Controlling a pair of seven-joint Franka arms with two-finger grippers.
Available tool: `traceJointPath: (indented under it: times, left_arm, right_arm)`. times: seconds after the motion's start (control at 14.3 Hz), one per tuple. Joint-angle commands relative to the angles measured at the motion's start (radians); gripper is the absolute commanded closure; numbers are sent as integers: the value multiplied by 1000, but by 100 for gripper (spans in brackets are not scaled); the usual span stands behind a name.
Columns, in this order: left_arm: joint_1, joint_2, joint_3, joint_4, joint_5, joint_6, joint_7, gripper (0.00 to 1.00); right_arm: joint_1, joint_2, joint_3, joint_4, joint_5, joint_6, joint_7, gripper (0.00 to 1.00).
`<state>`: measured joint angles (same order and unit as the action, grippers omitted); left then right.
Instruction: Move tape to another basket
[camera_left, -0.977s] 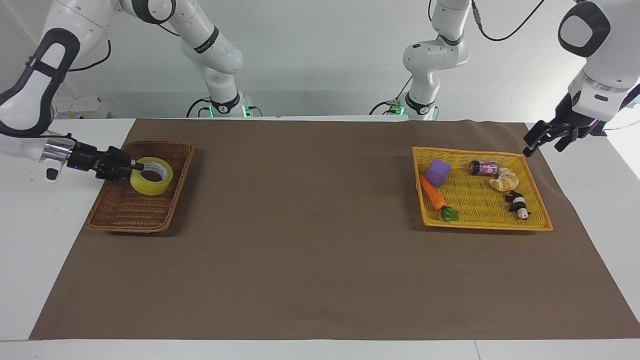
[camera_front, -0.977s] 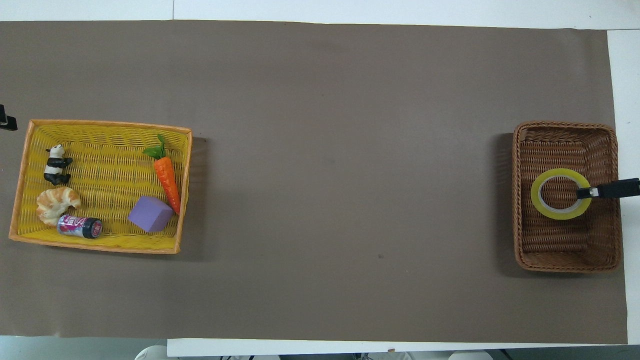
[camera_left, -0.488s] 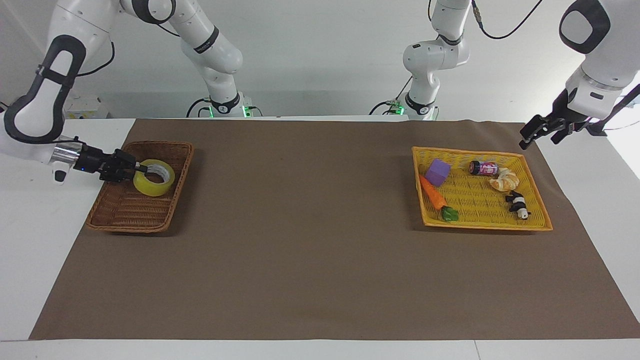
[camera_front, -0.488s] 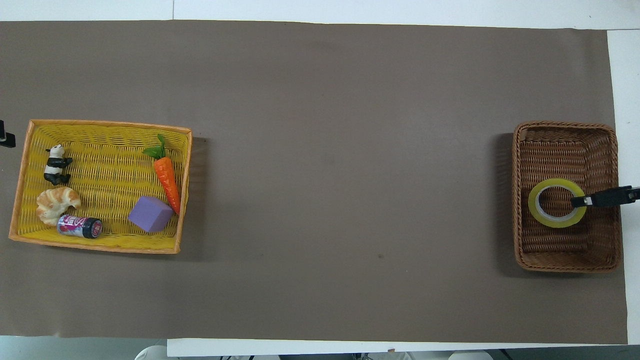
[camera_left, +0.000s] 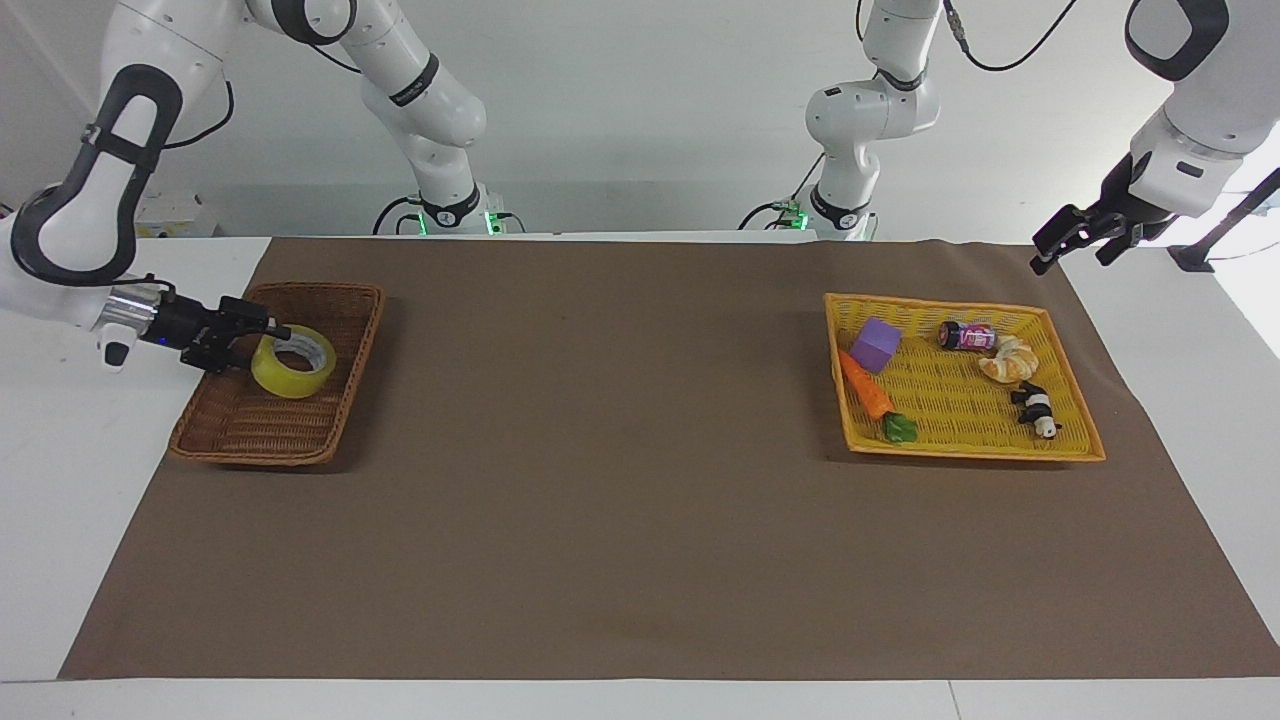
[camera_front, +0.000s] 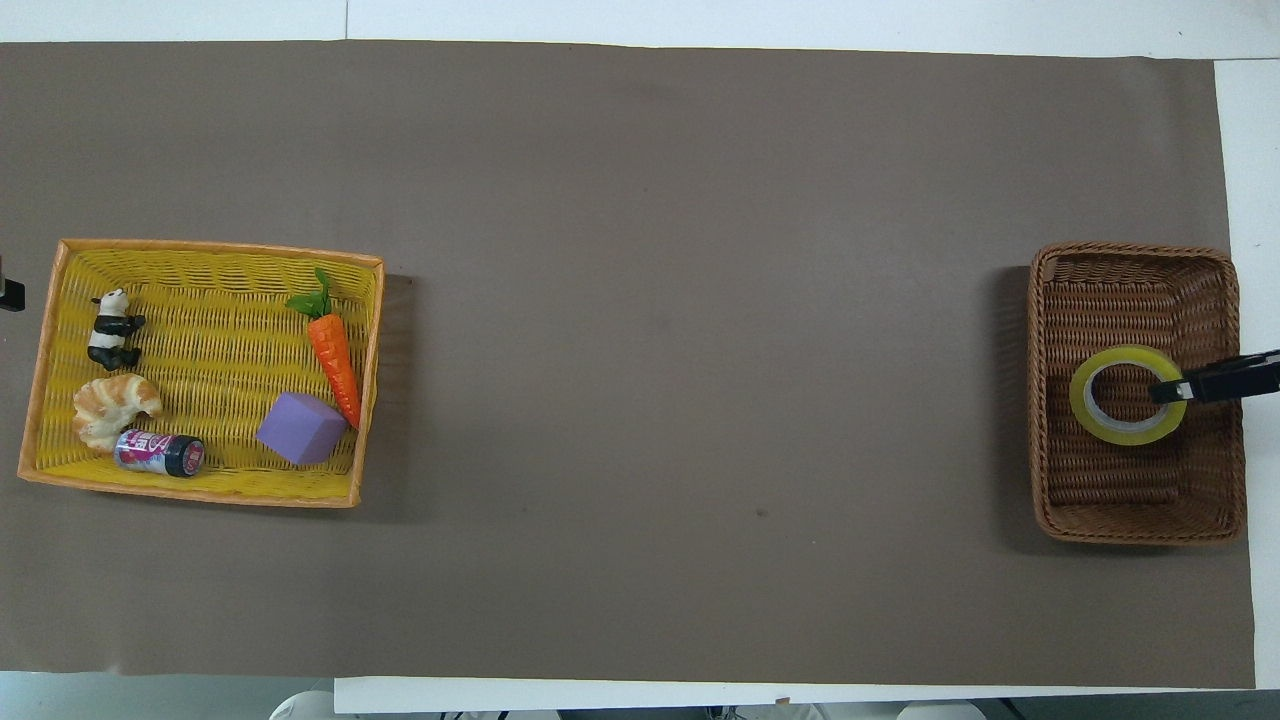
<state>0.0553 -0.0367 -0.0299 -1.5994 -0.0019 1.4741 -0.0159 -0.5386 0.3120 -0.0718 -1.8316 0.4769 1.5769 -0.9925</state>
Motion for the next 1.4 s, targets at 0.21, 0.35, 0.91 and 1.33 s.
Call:
traceJointPath:
  times: [0.21,0.35,0.91,1.33]
  left_arm:
    - [-17,3,-2,-10,19,-14,7,1]
    - [-15,3,-2,-11,19,-18,5,1]
    - [-6,1,-2,-11,19,-17,2,1]
    - [-5,1,-2,-11,19,-17,2,1]
  right_arm:
    - [106,-146,4,67,-184,49,-11,0]
    - [149,-203,6,75,-217,51,-8,0]
    - [443,-378,9,198,-466,-178,681,0]
    - [486,-297,20,400,-505,-267,778,0]
